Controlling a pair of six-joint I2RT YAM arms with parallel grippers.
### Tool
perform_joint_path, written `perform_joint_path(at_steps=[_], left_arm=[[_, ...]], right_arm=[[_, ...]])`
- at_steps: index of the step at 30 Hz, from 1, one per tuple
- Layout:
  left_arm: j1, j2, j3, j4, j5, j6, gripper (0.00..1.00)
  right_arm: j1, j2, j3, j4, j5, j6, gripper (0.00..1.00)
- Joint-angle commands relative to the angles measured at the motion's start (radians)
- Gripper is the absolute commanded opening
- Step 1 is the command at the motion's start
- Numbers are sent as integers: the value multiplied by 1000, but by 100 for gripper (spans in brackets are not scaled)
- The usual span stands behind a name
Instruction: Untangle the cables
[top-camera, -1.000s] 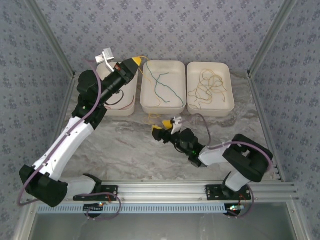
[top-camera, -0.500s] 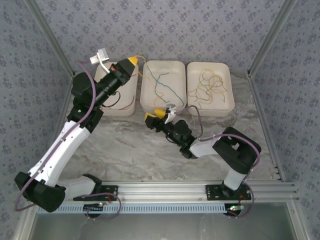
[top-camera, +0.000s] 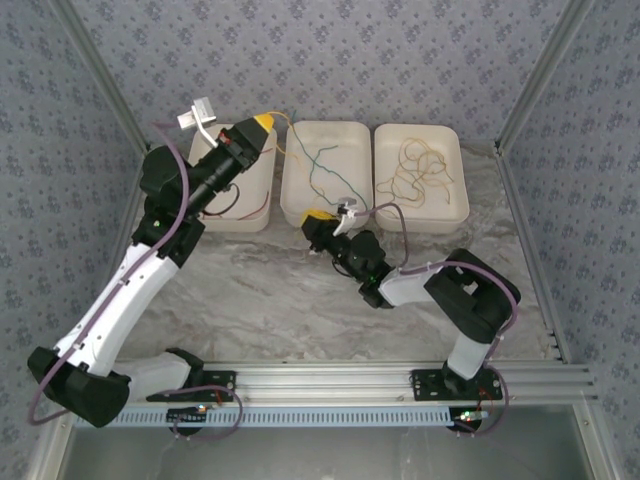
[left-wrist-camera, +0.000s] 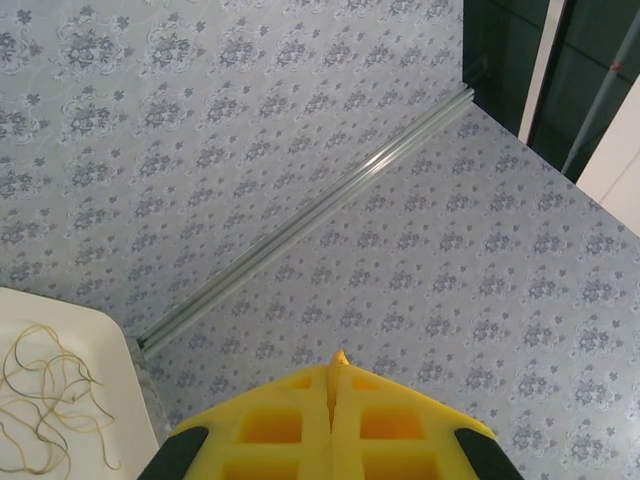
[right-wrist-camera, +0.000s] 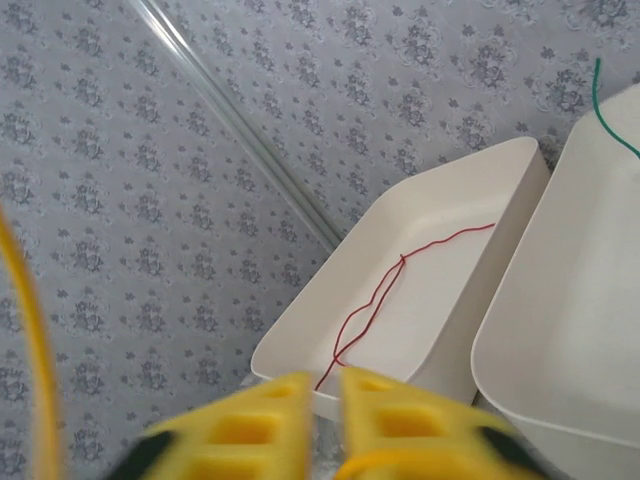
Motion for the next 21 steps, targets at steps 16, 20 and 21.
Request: perform_joint_path(at_steps=[16, 20, 21], left_arm=[[146, 313, 645, -276, 63, 112, 0], [151, 360, 662, -259, 68, 107, 0], [152, 369, 665, -251, 70, 101, 0]], right_arm=[[217, -365, -137, -719, 167, -294, 0], [288, -413, -144, -810, 215, -332, 0], [292, -436, -159, -826, 226, -329, 0]])
